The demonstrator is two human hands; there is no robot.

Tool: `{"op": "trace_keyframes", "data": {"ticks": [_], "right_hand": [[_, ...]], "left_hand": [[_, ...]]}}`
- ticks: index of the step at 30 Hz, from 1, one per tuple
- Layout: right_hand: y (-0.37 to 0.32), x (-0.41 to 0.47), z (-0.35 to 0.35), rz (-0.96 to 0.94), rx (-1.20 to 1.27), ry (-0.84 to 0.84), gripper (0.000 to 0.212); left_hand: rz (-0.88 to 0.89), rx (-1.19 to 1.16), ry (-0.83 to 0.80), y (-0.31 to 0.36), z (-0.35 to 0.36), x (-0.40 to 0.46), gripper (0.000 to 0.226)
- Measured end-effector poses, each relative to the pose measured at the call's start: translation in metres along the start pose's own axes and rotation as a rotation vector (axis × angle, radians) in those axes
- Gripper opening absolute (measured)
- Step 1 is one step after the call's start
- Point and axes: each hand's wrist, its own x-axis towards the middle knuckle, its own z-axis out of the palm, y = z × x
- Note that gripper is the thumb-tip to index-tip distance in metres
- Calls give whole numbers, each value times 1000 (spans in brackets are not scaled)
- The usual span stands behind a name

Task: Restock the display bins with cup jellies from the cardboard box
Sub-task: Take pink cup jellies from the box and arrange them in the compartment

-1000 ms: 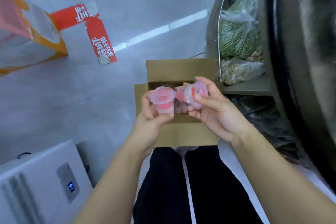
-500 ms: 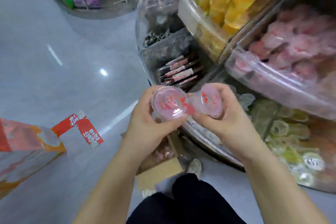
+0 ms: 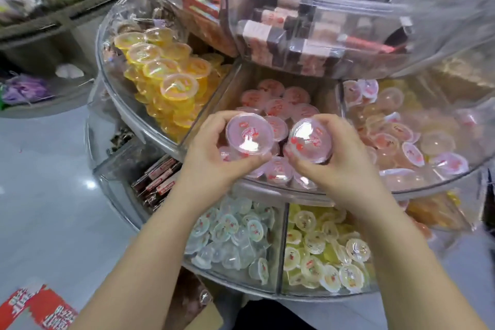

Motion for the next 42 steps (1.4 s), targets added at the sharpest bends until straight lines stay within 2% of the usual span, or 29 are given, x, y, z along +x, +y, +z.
{"op": "trace_keyframes", "data": {"ticks": [4,6,9,14,19,22,26,30,33,36,39,42], "right_hand": [[16,20,-14,-64,-358,-76,56],[19,29,-11,-112,-533,-72,59],[24,39,-3,-215,-806,-102,55],[37,43,10,-286,-1060,-116,43],[47,41,11,-314,-1007,-45,37],[47,41,9,-330,-968,-27,35],[44,43,10,-332,-959,-14,36],[44,42,11,-373,-949,6,39],[44,42,9,-403,-921,7,42],[38,38,9,-401,-731,45,45],[26,31,22,-421,-563,32,29],[17,29,39,-444,-520,-43,19]], "left_hand": [[-10,112,-140,-1,13,30,53],[28,283,-190,-6,17,39,55],[111,445,-239,-12,15,45,60],[157,457,-295,-15,1,43,61],[81,572,-389,-26,-13,35,62],[9,709,-387,-32,-12,39,66],[4,891,-378,-37,-16,48,68],[75,967,-410,-38,-22,48,66],[171,998,-385,-38,-29,45,54],[227,981,-384,-36,-36,41,39],[252,988,-378,-33,-39,40,27],[217,1014,-386,-33,-37,43,30]]}}
